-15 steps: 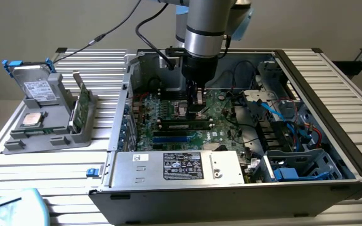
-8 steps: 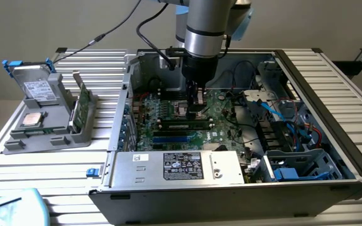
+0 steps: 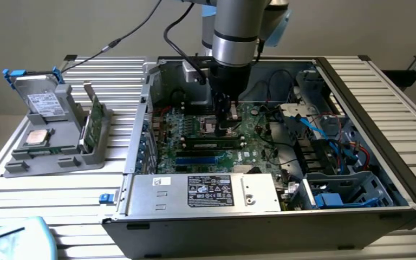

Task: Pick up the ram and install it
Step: 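Press down the ram until it locks into place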

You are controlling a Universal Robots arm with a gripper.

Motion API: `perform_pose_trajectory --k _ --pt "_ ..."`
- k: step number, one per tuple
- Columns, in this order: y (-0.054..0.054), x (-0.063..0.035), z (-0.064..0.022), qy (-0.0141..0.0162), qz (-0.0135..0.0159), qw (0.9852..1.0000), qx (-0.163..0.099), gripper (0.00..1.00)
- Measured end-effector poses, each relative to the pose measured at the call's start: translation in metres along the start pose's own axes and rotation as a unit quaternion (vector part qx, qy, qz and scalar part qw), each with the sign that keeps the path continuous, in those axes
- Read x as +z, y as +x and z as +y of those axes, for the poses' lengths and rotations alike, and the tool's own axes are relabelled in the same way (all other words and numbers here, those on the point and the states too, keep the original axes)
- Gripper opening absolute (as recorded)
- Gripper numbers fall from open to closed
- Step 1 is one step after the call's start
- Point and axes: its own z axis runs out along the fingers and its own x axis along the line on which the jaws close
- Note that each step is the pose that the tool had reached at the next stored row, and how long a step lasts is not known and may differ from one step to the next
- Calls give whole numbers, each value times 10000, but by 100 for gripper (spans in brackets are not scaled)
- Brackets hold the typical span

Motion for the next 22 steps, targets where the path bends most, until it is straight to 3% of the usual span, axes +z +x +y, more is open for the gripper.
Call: perform_pose_trajectory --k 3,6,10,14,18,22 --pt "-1 0 4 30 -19 9998 -218 11" --pt "15 3 20 36 -19 9996 -262 11" --pt "15 3 21 7 -51 10000 41 11" --pt "15 4 21 -22 -83 9993 353 11" --pt "14 4 21 -51 -115 9977 668 11" --pt "14 5 21 -80 -146 9950 980 11"
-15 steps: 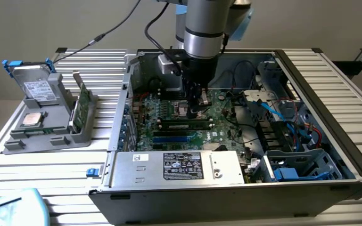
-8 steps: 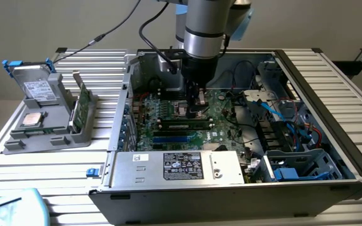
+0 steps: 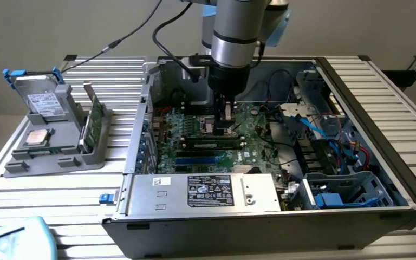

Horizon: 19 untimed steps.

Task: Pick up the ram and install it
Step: 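Press down the ram until it locks into place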

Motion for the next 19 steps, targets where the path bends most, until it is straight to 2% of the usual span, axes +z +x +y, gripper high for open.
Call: perform_pose_trajectory --k 5,10,15,19 --pt "0 0 0 -35 -39 9992 390 11" --pt "0 1 0 -70 -78 9969 783 11" --pt "0 1 0 -104 -116 9930 1170 11" --pt "0 3 0 -131 -148 9889 1475 11"
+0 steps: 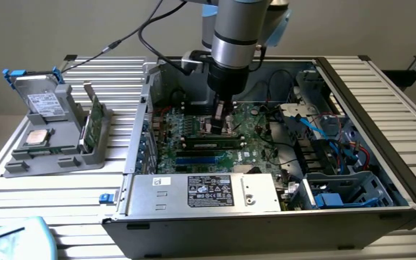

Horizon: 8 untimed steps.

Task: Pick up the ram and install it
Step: 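Press down the ram until it locks into place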

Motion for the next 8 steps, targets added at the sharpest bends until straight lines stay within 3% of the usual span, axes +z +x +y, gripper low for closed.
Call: perform_pose_trajectory --k 4,8 --pt "0 3 0 -27 -28 9995 316 11" --pt "-1 7 -1 -52 -56 9980 632 11"
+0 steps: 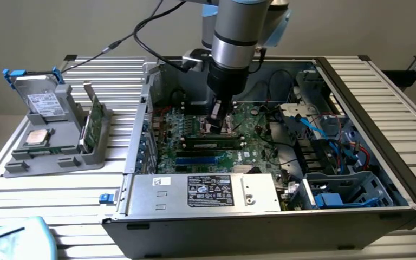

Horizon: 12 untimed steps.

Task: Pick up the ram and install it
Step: 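Press down the ram until it locks into place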

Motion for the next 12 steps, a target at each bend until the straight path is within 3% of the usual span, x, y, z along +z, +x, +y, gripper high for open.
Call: perform_pose_trajectory --k 6,12 --pt "-1 14 -1 -17 -42 9991 431 11" --pt "-2 29 -3 -30 -84 9964 837 11"
